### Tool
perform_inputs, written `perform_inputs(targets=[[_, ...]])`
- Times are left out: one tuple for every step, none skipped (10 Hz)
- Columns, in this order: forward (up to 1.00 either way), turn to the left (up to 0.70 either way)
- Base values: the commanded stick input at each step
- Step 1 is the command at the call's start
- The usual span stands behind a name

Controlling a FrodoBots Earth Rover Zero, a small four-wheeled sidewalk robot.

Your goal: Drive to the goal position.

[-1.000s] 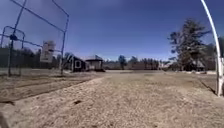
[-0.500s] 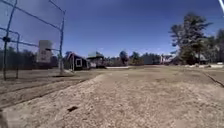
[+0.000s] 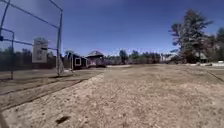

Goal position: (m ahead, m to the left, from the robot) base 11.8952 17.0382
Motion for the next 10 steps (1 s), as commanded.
perform_inputs(targets=[[0.7,0.05],[0.7,0.25],[0.7,0.28],[0.7,0.15],[0.7,0.03],[0.7,0.03],[0.7,0.03],[0.7,0.03],[0.7,0.03],[0.7,0.03]])
